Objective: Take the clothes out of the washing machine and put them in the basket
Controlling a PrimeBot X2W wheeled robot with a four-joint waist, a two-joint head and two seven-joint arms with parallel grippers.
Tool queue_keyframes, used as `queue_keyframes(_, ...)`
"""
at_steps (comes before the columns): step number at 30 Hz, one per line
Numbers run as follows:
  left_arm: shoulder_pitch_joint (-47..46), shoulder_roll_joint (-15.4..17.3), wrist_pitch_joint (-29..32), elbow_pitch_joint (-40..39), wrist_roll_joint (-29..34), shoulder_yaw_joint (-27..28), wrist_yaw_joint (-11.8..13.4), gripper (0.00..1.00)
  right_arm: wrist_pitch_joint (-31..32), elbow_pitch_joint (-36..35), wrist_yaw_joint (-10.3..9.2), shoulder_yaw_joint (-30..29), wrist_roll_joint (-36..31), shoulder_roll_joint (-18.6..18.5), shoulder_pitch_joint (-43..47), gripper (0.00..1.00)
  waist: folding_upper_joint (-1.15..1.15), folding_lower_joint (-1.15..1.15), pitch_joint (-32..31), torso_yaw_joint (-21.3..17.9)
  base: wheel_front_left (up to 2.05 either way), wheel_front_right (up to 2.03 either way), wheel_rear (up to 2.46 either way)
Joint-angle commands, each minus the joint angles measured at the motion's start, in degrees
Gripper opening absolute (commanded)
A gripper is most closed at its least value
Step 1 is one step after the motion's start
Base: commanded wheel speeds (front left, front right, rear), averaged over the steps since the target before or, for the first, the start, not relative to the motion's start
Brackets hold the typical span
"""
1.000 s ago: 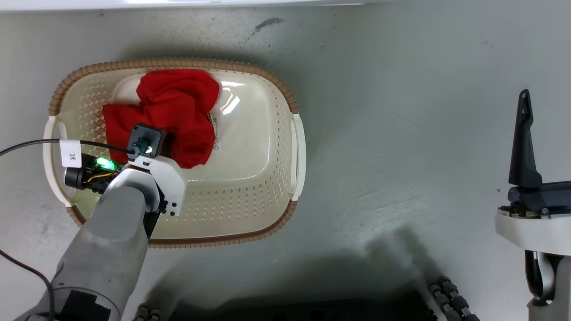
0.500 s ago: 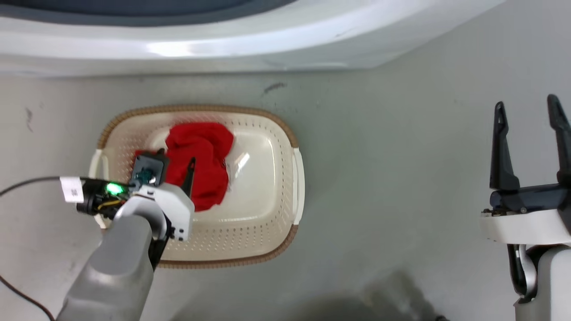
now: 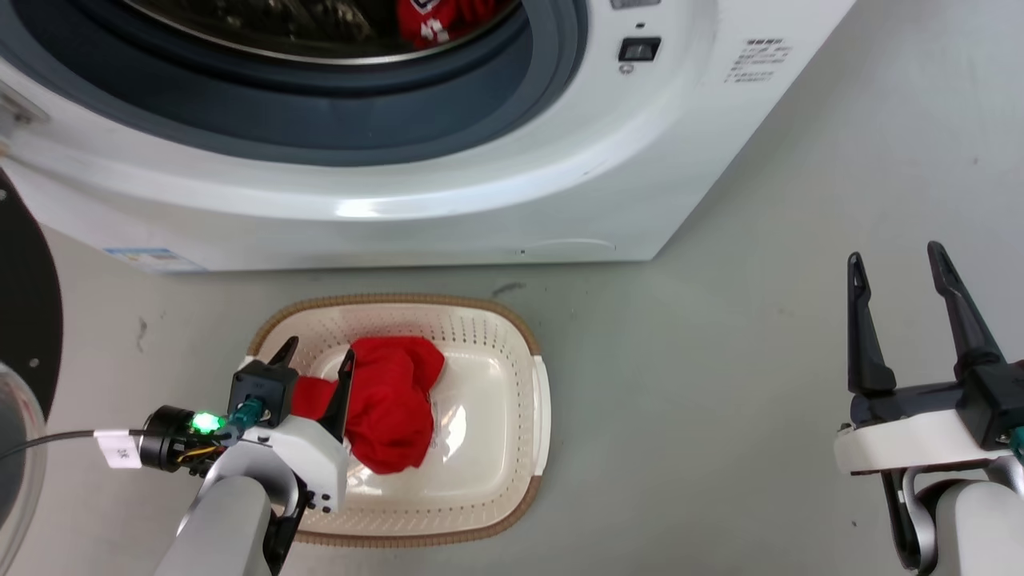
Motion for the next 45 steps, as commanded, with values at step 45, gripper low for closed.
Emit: queue_keyframes(45,-46.9,17.06,26.15,-4.73,-7.76,-8.85,-4.04,1.0,-0.12,-0.38,-0.06,7.09,12.01,0.06,-3.93,1.0,0.0,0.01,16.03,-16.84,0.0,0.0,0.0)
